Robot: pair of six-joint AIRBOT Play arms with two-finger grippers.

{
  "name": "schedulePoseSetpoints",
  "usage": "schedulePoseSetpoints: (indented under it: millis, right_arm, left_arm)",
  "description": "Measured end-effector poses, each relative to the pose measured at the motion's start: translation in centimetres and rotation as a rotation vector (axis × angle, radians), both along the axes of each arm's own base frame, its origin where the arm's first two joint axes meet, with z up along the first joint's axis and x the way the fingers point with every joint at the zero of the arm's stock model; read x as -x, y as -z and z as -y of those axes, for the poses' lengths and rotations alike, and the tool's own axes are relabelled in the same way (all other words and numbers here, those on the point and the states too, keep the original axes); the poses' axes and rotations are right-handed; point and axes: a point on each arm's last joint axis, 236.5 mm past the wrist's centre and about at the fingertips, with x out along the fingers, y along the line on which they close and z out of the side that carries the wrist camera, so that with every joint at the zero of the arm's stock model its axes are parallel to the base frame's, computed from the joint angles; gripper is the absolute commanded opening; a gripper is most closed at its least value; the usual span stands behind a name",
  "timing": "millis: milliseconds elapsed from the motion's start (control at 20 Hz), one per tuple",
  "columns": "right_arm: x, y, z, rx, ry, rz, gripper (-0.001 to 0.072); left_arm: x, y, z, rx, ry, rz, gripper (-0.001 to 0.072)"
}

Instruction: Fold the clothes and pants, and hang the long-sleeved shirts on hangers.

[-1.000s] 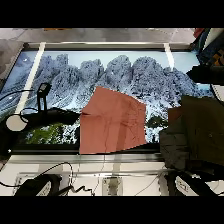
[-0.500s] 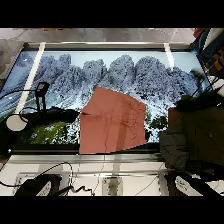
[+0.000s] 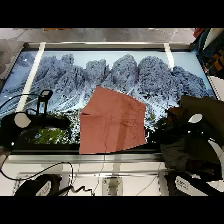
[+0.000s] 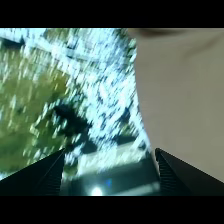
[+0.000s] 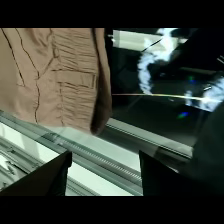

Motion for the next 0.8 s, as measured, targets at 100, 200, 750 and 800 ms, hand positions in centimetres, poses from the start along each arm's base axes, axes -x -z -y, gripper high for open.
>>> schedulePoseSetpoints:
  millis: [100,200,750,800]
  right_arm:
    - [0.3,1.1,-1.2,-0.035,0.017,-0.041,0.0465]
    - [0.5,2.0,-2.4,-0.061,0.012,-0.067,0.0463]
    - [-2.2,3.4,-5.4,-0.110,-0.023,0.079,0.0020]
    - [-2.4,3.4,-5.4,-0.109,-0.023,0.084,0.0020]
  left_arm:
    - [1.7,2.0,-1.4,-0.011,-0.021,-0.121,0.0602]
    - [3.5,3.9,-2.5,-0.007,-0.044,-0.238,0.0603]
    - [11.1,9.3,1.8,0.298,-0.039,-0.492,0.0600]
    - [11.4,9.5,2.4,0.329,-0.047,-0.494,0.0600]
